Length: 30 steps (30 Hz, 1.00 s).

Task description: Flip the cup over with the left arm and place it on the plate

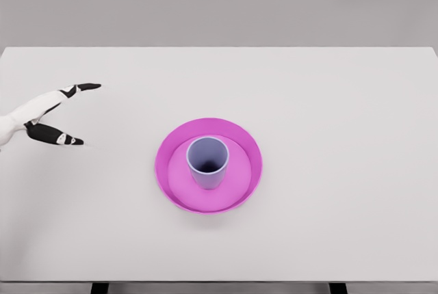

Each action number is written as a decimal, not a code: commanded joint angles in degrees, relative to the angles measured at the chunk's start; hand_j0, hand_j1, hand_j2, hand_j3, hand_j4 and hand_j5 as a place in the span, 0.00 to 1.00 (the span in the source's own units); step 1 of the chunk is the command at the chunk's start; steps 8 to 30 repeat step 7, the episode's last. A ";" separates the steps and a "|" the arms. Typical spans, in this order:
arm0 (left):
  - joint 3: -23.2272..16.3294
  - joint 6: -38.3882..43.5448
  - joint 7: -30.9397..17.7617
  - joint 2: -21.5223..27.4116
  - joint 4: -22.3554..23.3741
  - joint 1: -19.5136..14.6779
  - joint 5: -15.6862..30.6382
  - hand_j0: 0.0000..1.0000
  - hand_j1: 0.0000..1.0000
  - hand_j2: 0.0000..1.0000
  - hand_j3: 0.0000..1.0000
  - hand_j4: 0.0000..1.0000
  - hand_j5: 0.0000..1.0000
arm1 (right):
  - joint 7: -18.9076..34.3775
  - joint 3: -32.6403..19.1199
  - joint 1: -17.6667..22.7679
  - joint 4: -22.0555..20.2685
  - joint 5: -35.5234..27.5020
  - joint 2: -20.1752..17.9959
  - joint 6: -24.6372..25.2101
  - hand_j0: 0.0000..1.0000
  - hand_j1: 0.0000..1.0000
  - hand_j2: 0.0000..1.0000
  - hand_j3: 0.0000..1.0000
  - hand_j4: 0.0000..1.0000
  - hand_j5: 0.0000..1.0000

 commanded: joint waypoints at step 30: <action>7.18 0.13 -0.19 -3.61 0.47 0.70 -8.39 1.00 1.00 1.00 1.00 1.00 1.00 | 0.01 -0.01 0.00 0.00 -0.02 0.00 0.00 1.00 1.00 1.00 1.00 1.00 1.00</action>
